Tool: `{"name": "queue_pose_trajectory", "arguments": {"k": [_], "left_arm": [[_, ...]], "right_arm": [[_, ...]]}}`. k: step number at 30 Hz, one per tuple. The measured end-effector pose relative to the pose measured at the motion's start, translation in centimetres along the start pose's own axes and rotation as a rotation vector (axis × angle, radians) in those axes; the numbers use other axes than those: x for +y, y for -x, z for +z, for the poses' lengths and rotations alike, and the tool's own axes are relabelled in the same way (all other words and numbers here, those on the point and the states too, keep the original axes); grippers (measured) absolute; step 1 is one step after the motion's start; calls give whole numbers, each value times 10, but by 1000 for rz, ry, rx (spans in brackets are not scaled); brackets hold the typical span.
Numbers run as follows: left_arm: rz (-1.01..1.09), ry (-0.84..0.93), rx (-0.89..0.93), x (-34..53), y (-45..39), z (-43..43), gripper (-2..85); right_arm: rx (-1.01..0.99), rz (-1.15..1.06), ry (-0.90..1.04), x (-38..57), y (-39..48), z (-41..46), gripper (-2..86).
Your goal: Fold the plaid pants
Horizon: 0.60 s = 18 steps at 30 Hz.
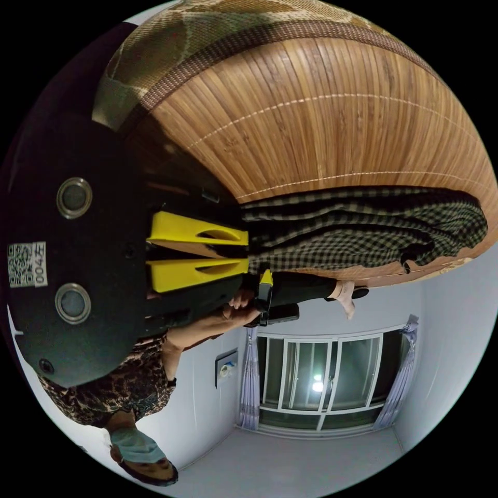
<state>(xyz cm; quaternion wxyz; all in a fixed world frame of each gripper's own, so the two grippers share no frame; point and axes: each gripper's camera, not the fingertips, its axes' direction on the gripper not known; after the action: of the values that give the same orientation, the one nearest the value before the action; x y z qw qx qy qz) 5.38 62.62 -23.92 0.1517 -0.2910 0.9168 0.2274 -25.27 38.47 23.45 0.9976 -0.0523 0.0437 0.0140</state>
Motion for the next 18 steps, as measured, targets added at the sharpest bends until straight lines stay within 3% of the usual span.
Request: {"name": "queue_pose_trajectory", "arguments": {"k": [9, 18], "left_arm": [[59, -4, 3, 30, -56, 8, 25], [46, 182, -251, 73, -99, 71, 26]], "right_arm": [[99, -146, 42, 16, 62, 9, 43], [385, -205, 184, 48, 104, 64, 43]]}}
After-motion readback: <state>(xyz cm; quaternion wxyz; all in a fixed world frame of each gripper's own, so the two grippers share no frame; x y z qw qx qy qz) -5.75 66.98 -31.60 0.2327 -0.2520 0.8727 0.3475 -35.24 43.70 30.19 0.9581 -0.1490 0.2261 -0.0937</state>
